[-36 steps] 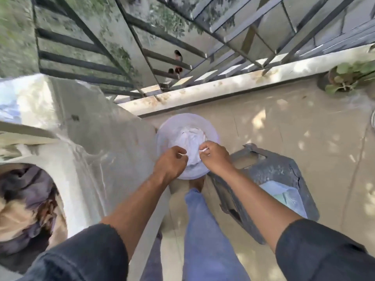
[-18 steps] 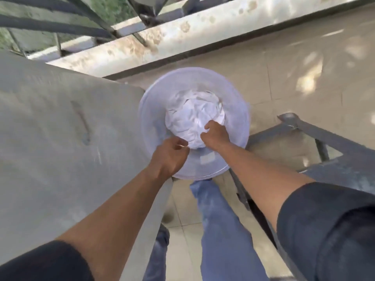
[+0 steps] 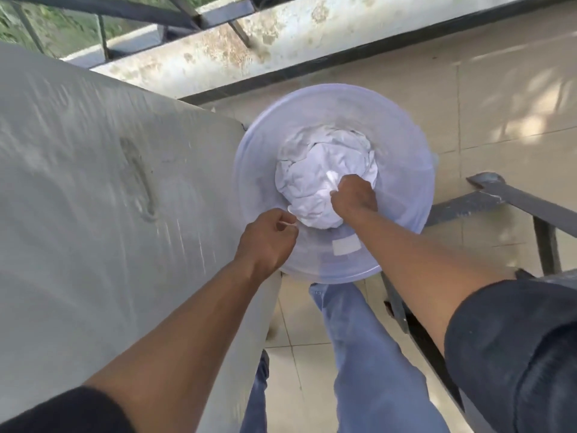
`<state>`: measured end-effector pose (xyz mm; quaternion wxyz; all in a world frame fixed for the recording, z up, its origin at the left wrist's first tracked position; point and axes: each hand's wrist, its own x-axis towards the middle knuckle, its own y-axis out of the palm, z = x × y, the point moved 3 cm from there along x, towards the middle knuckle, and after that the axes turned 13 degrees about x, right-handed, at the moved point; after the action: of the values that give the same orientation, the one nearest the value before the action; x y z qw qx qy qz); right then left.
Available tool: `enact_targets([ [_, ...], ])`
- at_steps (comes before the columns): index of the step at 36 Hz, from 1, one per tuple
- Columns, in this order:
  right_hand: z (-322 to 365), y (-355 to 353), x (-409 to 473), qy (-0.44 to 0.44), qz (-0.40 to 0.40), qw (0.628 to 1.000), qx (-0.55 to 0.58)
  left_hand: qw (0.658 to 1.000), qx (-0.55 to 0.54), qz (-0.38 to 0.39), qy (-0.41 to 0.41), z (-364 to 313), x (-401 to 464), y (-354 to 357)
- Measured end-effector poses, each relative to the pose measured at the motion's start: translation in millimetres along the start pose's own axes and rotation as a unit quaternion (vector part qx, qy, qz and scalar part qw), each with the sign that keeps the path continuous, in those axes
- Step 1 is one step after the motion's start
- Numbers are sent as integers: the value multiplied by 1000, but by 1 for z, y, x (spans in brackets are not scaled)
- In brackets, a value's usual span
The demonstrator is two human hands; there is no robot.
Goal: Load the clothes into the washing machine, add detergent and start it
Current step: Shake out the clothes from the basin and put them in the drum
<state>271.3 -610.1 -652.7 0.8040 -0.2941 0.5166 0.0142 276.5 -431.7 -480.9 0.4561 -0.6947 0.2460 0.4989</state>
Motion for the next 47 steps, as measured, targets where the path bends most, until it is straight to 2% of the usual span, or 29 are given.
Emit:
enact_targets([
  [4, 18, -29, -45, -55, 2, 996, 64, 1000, 3, 12, 2, -9, -15, -2],
  [9, 38, -68, -125, -65, 17, 961, 268, 997, 51, 30, 40, -25, -44, -6],
  [13, 61, -103, -200, -18, 85, 885, 457, 988, 120, 17, 94, -30, -72, -13],
  [16, 78, -133, -252, -22, 152, 827, 540, 988, 89, -44, 116, -24, -89, -19],
  [19, 85, -157, -290, -38, 195, 764, 615, 986, 62, -118, 103, -17, -105, -31],
  [22, 82, -175, -310, -47, 185, 743, 641, 978, 69, -170, 98, -15, -127, -46],
  [26, 74, -198, -326, -21, 98, 775, 624, 966, 72, -218, 119, -22, -173, -74],
  [32, 70, -231, -352, -38, -8, 860, 508, 949, 43, -226, 213, -65, -266, -126],
  [37, 86, -260, -398, -130, -13, 934, 332, 927, 50, -214, 304, -96, -352, -159],
  [40, 101, -268, -426, -213, 4, 964, 159, 915, 12, -199, 352, -106, -398, -177],
  [44, 117, -270, -453, -192, -1, 980, -50, 884, -72, -181, 425, -110, -457, -204],
  [47, 122, -268, -476, -159, 18, 982, -103, 865, -130, -171, 453, -108, -496, -224],
])
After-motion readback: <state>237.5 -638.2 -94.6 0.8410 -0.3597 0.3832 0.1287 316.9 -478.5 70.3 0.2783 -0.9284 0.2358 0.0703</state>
